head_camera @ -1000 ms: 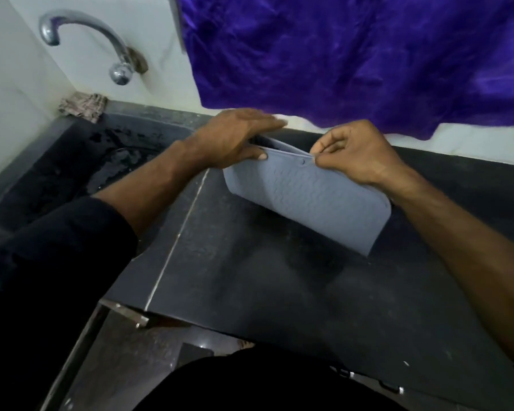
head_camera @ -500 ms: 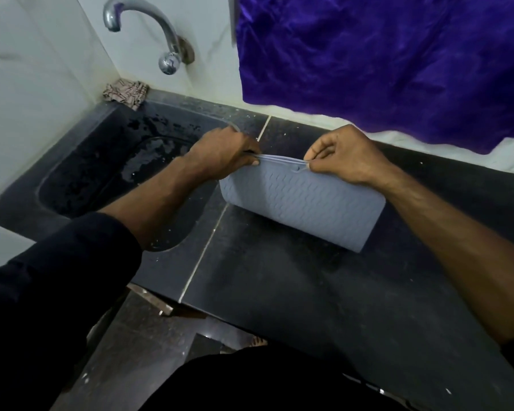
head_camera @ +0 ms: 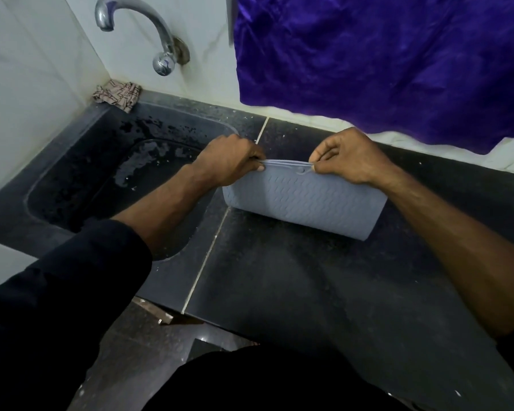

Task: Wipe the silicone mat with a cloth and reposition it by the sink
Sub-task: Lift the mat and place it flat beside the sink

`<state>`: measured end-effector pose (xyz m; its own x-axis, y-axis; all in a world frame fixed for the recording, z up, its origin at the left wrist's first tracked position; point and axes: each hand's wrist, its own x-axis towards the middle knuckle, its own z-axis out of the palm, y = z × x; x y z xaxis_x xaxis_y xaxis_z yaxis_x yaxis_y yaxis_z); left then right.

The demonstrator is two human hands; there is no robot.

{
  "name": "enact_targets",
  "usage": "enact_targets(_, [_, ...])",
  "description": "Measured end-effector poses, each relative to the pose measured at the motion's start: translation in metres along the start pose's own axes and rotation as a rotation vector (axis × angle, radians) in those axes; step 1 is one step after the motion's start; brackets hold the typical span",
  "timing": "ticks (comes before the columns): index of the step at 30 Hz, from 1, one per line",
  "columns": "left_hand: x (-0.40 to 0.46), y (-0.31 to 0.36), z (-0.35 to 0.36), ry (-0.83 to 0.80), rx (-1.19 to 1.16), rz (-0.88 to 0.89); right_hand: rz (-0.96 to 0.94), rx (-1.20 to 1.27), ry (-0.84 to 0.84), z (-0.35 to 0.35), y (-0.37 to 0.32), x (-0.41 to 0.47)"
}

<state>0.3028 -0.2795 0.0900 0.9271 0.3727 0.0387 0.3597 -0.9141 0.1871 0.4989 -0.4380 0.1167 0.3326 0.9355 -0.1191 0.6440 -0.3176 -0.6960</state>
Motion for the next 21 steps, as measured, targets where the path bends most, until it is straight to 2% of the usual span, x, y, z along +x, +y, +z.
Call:
enact_targets(6, [-0.007,0.001,0.021,-0.105,0.006,-0.019,0.031,-0.028,-0.085,0.014,0.015,0.000])
enact_targets(11, [-0.030,0.007,0.050,0.016,-0.047,0.009,0.044,-0.003,-0.108,0.029,0.029,0.005])
enact_targets(14, [-0.055,0.010,0.068,0.017,-0.041,0.036,0.058,0.026,-0.071,0.030,0.037,0.016])
enact_targets(16, [-0.073,0.011,0.078,-0.082,-0.089,0.040,0.036,0.019,-0.045,0.027,0.043,0.027])
enact_targets(18, [-0.093,0.011,0.090,-0.247,-0.143,0.018,0.024,-0.025,0.012,0.026,0.052,0.038])
enact_targets(21, [-0.120,0.010,0.110,-0.456,-0.151,0.020,0.091,-0.161,0.060,0.031,0.070,0.052])
